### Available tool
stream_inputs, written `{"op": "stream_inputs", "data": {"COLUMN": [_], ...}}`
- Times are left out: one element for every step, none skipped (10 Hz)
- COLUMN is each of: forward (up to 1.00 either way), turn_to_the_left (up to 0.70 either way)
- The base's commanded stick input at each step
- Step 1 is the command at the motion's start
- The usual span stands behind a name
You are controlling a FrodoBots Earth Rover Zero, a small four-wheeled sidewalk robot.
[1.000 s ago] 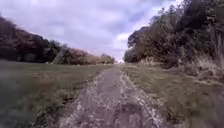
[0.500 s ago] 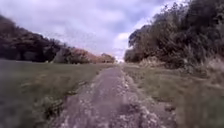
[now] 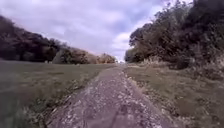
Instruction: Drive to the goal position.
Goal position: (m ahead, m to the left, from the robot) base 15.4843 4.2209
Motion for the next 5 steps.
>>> {"op": "stream_inputs", "data": {"forward": [1.00,1.00,1.00,1.00,1.00], "turn_to_the_left": [0.00,0.00,0.00,0.00,0.00]}}
